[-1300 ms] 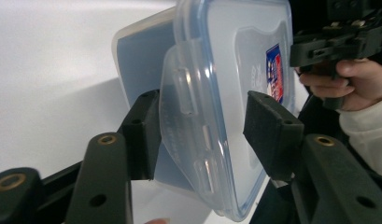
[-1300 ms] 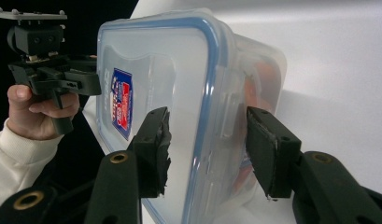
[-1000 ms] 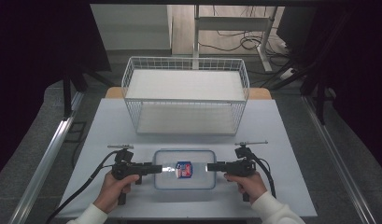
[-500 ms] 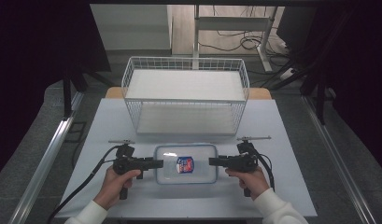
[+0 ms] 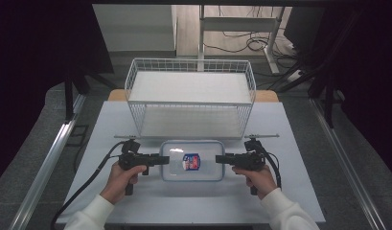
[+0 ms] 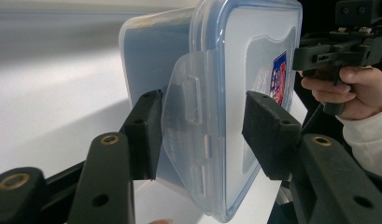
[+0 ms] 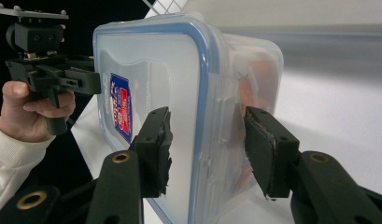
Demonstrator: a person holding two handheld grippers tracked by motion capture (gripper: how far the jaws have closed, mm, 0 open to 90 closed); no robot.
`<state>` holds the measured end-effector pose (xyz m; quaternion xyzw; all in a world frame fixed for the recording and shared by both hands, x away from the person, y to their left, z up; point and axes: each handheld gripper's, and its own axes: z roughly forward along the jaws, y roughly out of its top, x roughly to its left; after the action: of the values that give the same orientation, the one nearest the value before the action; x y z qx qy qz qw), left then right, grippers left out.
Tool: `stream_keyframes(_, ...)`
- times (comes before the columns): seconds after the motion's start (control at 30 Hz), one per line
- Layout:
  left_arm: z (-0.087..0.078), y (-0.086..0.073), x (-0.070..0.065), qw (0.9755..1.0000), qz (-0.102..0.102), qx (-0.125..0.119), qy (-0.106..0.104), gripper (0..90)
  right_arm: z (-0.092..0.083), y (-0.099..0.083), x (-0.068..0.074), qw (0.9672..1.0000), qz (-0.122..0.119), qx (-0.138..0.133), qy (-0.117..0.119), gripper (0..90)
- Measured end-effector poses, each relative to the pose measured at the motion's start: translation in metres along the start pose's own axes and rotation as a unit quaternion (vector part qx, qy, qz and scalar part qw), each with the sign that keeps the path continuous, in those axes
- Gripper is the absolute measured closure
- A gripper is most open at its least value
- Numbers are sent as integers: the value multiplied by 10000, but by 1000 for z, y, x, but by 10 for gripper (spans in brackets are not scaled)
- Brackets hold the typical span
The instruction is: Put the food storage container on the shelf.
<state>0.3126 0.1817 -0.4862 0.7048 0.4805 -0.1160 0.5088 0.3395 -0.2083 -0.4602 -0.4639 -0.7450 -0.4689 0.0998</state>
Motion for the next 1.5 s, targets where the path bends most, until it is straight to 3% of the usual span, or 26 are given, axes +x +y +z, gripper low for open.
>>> stream_keyframes(0.43,-2,31,11,9998,161,-89,21,486,8,29,-6,9998,-99,-163,-7,522)
stream_keyframes(0.73,8,54,33,9996,192,-201,28,486,20,51,-19,9996,-132,-228,-61,521)
stream_keyframes(0.93,17,59,46,9996,187,-220,60,484,31,57,-36,9997,-16,-242,-90,520)
stream_keyframes(1.07,24,61,54,9995,78,-291,81,484,37,59,-44,9995,56,-282,-121,518)
stream_keyframes(1.23,30,59,61,9996,11,-228,153,483,42,61,-47,9991,-12,-277,-317,515)
stream_keyframes(1.37,33,59,65,9996,5,-257,138,482,46,60,-53,9991,138,-292,-291,515)
stream_keyframes(1.5,35,61,69,9993,-159,-328,87,483,47,60,-56,9988,226,-345,-281,516)
